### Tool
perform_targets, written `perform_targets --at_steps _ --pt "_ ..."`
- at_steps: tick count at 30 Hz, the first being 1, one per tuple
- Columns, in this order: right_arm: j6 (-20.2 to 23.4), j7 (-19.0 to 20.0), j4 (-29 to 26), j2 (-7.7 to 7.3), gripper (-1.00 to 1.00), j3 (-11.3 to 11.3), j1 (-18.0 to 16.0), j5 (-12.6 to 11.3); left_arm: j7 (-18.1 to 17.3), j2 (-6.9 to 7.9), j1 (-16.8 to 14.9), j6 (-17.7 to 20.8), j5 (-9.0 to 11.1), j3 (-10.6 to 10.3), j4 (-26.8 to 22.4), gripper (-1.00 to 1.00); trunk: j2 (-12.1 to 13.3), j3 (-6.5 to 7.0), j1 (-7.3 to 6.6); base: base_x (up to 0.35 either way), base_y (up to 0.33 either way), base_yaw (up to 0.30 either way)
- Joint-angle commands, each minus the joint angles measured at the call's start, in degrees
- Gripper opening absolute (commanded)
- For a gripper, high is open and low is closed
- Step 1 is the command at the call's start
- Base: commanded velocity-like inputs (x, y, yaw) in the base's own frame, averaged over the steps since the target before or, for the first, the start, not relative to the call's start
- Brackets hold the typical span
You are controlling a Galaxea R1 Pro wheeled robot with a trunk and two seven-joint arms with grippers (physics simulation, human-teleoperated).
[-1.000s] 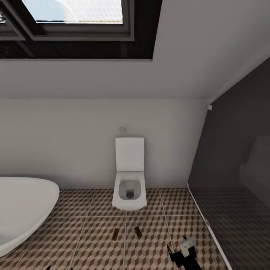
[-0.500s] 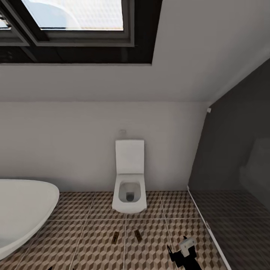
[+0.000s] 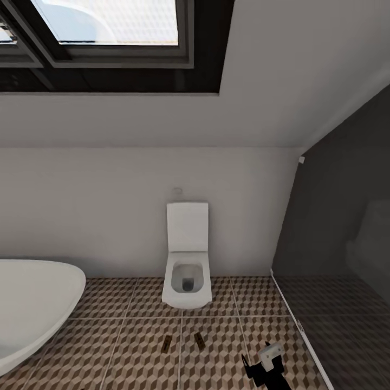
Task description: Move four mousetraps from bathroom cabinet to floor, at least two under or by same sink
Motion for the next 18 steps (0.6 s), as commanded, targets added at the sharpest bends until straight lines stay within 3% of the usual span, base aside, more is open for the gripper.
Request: perform_targets --at_steps 1,7,12,18 --pt "0.4 -0.3 -0.1 -0.02 1.00 0.5 0.0 -0.4 0.3 -0.13 -0.1 -0.2 0.1 -0.5 0.2 1.00 -0.1 -0.13 0.04 0.000 0.000 0.000" --pt "1.3 -0.5 -0.1 0.04 1.00 0.4 0.0 -2.0 0.4 -0.49 0.1 1.3 0.2 -0.5 0.2 1.00 -0.1 -0.13 0.04 0.000 0.000 0.000" --pt "5.0 -0.5 0.1 0.42 1.00 0.4 0.0 -4.6 0.5 -0.53 1.6 8.6 0.2 -0.4 0.2 1.00 -0.1 -0.13 0.04 0.000 0.000 0.000" --pt "8.9 -0.4 0.2 0.17 1.00 0.3 1.9 -7.4 0.5 -0.12 2.4 11.6 0.7 -0.3 0.2 1.00 -0.1 -0.13 0.04 0.000 0.000 0.000"
